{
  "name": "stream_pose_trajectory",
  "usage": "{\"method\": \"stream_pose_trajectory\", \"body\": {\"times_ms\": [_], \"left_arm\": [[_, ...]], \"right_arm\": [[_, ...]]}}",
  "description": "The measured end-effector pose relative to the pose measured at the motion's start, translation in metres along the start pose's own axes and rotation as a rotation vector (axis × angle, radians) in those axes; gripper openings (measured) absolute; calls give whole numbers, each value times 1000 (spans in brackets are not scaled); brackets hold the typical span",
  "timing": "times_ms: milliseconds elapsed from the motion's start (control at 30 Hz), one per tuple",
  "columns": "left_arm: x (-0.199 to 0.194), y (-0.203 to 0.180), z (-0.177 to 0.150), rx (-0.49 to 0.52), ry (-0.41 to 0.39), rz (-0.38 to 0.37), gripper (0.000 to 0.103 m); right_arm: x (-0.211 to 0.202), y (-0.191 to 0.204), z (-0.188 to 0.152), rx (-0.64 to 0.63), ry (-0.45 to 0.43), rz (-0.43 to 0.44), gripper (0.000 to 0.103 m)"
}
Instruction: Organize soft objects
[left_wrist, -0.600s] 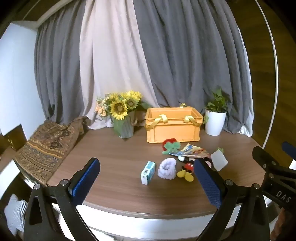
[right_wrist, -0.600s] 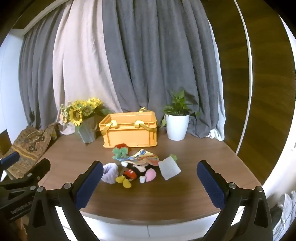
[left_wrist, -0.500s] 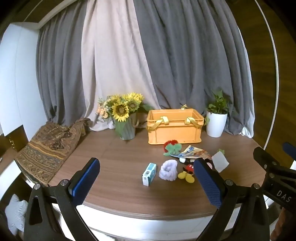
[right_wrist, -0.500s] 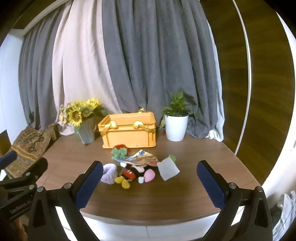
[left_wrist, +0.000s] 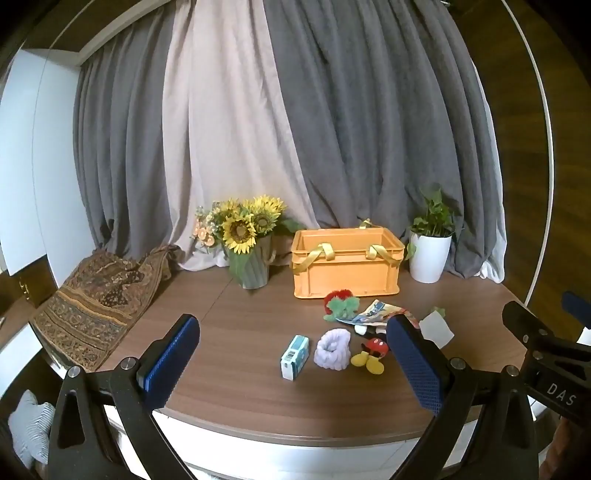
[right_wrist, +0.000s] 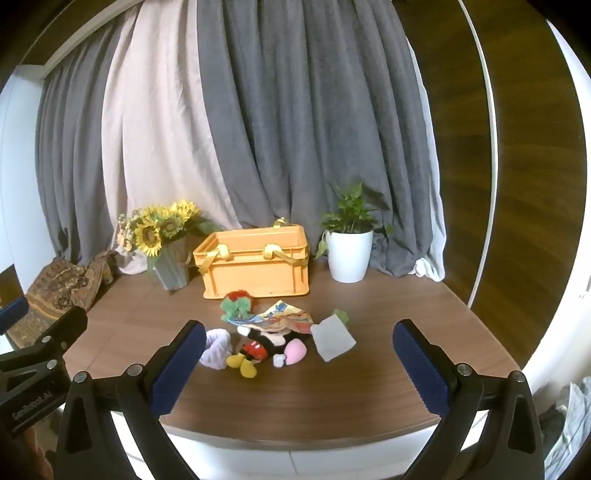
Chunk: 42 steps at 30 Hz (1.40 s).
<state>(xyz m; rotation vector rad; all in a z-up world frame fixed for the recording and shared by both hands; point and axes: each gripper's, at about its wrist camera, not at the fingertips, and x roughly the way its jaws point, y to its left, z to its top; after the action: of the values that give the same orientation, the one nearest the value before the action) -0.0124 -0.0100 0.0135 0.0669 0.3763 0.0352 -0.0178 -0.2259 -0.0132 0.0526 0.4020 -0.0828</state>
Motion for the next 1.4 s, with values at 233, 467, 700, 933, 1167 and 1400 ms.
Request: {"method": "stream_pose_trajectory", "body": {"times_ms": [233,467,700,933,1167,1400], "left_arm": [[3,0,6,-2,3,-4,103],[3,0,5,-3,0,-1,103],[4,2,7,-6,-4,-4,103],[4,1,7,-8,-5,-4,103],[5,2,8,-10,-5,-4,103],[6,2,6,-12,-6,-6,103]], "right_arm": [[1,-1,-1,0,-2,6,103],[3,3,0,-6,-2,11,103],[2,2,1,-3,-2,14,103],[2,2,2,-2,-4,24,103],[2,4,3,-1,-3,24,103],[2,3,2,-1,-4,24,103]]}}
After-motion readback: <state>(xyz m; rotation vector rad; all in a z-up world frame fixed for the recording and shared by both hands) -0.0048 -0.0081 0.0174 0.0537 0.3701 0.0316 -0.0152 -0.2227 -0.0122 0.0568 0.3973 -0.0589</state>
